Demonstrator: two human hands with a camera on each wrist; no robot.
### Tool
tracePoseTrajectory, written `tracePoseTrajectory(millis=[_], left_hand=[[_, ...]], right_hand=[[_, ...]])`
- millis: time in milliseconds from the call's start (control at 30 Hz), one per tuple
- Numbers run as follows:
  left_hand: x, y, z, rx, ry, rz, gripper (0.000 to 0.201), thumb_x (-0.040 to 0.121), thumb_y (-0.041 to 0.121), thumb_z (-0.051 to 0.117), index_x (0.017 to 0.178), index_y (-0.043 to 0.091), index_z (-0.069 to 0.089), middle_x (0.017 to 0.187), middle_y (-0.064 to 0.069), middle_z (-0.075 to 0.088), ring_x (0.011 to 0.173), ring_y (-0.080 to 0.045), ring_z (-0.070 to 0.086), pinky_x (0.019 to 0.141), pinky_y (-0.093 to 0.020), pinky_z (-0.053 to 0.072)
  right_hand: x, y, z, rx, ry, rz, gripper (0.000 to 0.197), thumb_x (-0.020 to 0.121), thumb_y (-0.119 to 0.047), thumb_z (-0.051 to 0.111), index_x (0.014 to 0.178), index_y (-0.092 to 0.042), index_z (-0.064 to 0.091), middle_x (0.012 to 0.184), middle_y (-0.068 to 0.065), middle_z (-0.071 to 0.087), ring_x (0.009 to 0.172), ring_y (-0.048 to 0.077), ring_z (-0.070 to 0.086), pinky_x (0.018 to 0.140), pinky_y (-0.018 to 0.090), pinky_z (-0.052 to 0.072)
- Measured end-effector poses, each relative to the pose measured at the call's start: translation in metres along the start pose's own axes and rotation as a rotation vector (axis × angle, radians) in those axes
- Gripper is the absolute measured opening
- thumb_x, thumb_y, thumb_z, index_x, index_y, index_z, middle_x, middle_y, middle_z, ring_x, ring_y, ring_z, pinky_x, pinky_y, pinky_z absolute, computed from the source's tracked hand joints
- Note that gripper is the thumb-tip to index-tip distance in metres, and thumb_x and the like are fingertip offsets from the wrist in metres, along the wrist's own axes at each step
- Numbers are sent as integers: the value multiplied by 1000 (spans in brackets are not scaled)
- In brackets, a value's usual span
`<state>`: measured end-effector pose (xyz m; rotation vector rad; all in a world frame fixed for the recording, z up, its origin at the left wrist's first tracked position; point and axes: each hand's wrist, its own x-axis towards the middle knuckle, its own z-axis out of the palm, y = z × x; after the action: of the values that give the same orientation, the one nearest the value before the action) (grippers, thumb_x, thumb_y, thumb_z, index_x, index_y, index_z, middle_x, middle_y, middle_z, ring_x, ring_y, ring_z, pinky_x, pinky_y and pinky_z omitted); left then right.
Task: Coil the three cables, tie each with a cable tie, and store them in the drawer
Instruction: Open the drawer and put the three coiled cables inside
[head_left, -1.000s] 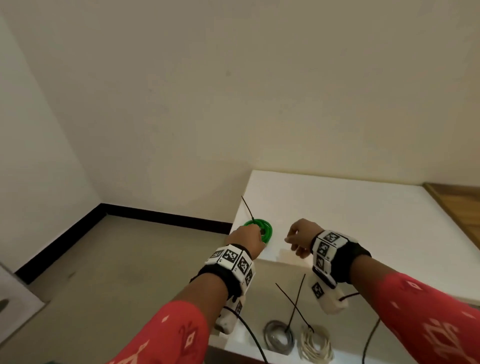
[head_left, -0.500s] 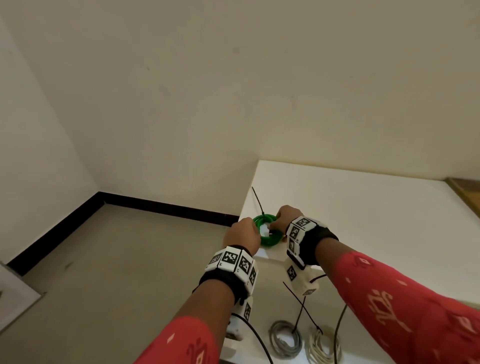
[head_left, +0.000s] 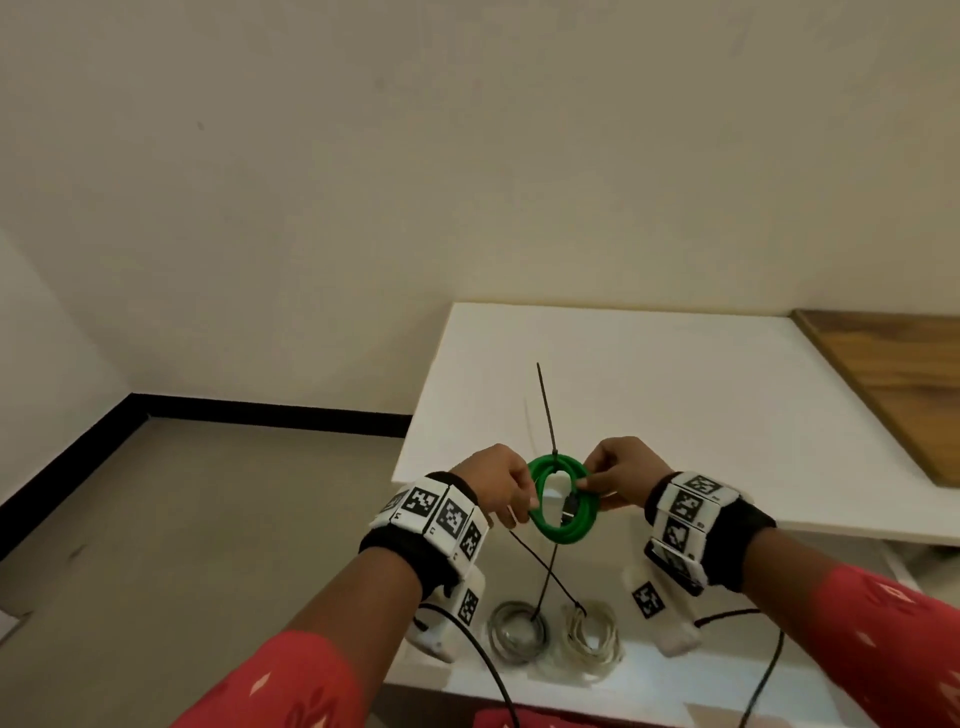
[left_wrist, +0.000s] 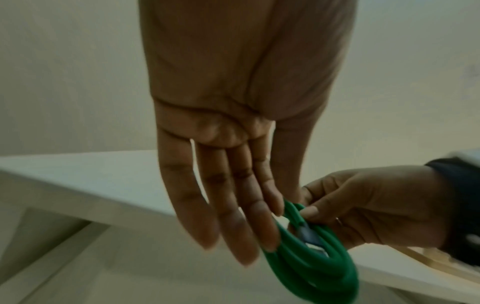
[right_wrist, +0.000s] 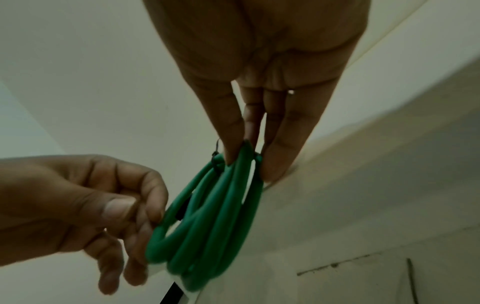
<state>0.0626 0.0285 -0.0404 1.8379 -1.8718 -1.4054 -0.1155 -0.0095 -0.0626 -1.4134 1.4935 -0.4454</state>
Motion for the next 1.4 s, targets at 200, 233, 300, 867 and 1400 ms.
tracePoseTrajectory(millis=[200,233,300,867,1400], left_hand=[[7,8,30,209,158,220,11,87,19,58,79,11,59,69,-4,66,62,-14,58,62,-23,48],[10,8,35,254,190,252,12,86,19,58,82,9,61,76,-7,68,68,-16,58,68,-28,48],[13,8,40,333,235,296,15,87,21,56,89,8,62,88,-8,69,77,-17,57,72,-31,44],[66,2,86,520,422,649,23,85,29,45,82,13,61,62,-2,64,52,-17,48,48,-16,25],[55,16,85,546,386,482,19,92,24,47,92,13,61,75,-3,67,66,-20,56,50,-17,27]], right_hand=[[-29,42,-41,-497,-115,-162,30,76,-3,68,64,-23,50,74,-3,59,76,19,63,62,19,53],[-31,50,-45,-644,-153,-177,30,77,-7,68,64,-26,48,78,-3,61,82,20,63,67,21,50],[-31,62,-49,-890,-217,-192,22,80,-13,64,72,-24,47,93,3,66,90,21,60,74,26,46],[78,230,-33,-1044,-372,195,22,80,-10,62,101,-6,62,110,12,67,87,23,62,85,36,53],[33,157,-47,-976,-391,137,40,89,-27,56,120,-1,55,129,14,55,117,29,53,93,31,43]])
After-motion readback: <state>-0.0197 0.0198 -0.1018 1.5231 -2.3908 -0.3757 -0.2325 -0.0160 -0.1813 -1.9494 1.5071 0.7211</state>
